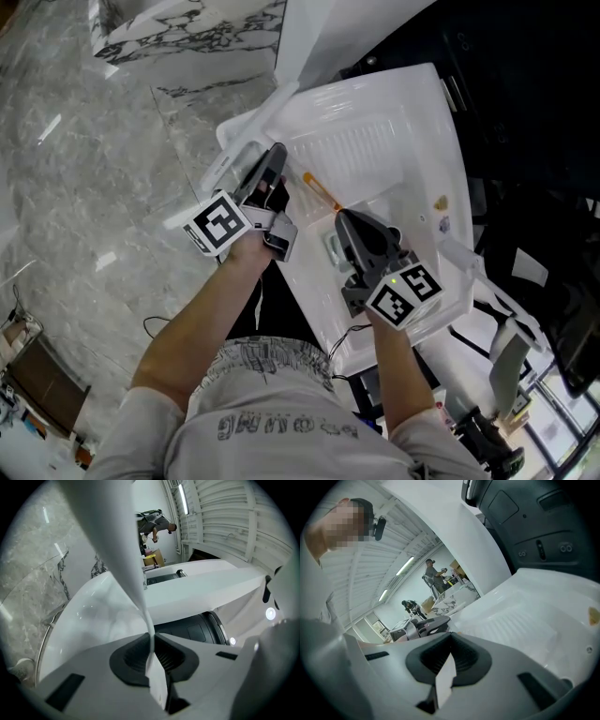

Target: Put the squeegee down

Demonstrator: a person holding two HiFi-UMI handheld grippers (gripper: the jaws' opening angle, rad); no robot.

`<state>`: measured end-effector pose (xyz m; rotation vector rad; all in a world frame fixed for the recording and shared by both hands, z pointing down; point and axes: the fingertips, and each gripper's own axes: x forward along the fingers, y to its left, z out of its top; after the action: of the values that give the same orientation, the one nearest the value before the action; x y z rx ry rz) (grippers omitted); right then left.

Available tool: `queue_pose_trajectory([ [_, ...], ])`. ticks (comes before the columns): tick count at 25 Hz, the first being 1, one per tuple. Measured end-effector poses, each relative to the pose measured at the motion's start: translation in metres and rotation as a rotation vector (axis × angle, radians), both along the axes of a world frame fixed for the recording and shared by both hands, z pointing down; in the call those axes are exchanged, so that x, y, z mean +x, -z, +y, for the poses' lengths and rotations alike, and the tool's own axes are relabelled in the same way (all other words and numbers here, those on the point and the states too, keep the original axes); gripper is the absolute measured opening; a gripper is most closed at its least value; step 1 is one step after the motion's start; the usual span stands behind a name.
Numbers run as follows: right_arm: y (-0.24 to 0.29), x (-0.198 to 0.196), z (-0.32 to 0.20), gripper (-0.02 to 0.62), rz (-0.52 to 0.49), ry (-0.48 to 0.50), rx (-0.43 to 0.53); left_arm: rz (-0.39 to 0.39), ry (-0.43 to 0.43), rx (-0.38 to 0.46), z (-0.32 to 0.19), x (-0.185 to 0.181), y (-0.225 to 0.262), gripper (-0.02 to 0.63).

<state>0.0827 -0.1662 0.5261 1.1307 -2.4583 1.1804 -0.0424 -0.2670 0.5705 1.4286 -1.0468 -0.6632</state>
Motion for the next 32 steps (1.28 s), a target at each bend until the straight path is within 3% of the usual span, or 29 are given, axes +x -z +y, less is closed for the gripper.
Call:
queue_pose_trajectory([
  [9, -0.009, 0.004, -0.002, 0.006, -0.005, -0.013, -0.014, 0.040, 0.056, -0.015, -0.004, 0.005, -0.010, 0.046],
  [15, -0.012, 0.005, -0.002, 0.006, -0.014, -0.012, -0.021, 0.129, 0.097, -0.002, -0.010, 0.009, -0.004, 0.046],
  [32, -0.009, 0.003, -0.005, 0.006, -0.031, -0.014, -0.017, 0.192, 0.070, -0.031, -0.011, 0.019, -0.004, 0.065],
])
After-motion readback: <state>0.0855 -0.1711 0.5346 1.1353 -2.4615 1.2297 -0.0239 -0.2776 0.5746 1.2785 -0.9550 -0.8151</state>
